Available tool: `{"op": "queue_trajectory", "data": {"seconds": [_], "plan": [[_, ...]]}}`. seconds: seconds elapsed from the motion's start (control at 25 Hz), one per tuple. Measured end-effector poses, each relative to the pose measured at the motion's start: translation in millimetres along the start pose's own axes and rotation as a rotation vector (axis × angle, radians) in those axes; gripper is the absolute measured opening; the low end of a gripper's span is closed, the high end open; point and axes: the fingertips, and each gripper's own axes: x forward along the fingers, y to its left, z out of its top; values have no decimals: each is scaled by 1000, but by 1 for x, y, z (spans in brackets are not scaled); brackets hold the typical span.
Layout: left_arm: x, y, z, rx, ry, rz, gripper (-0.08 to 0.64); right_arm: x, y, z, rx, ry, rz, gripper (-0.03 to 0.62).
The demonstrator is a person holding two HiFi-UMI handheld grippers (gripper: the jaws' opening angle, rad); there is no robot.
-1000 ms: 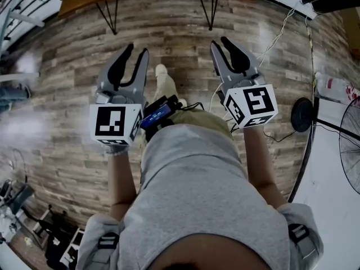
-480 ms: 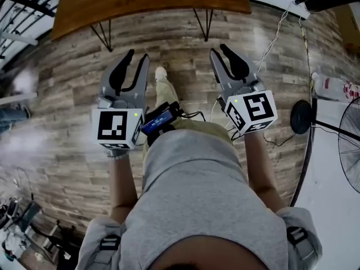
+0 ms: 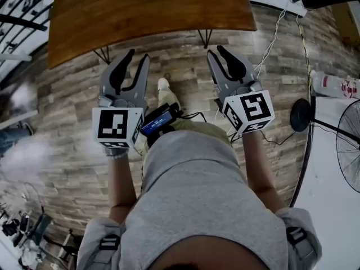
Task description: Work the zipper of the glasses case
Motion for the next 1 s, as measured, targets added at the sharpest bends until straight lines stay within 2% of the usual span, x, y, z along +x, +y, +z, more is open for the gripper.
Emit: {"op": "queue_trajectory", "data": {"seconds": [0.52,1.0], "plan": [[78,96,0,-22,59,-67,123,116,-20,27,5,61,-32,95],[92,112,12,37,5,-82,129,141,-20,37,-7,25,-23,95]]}}
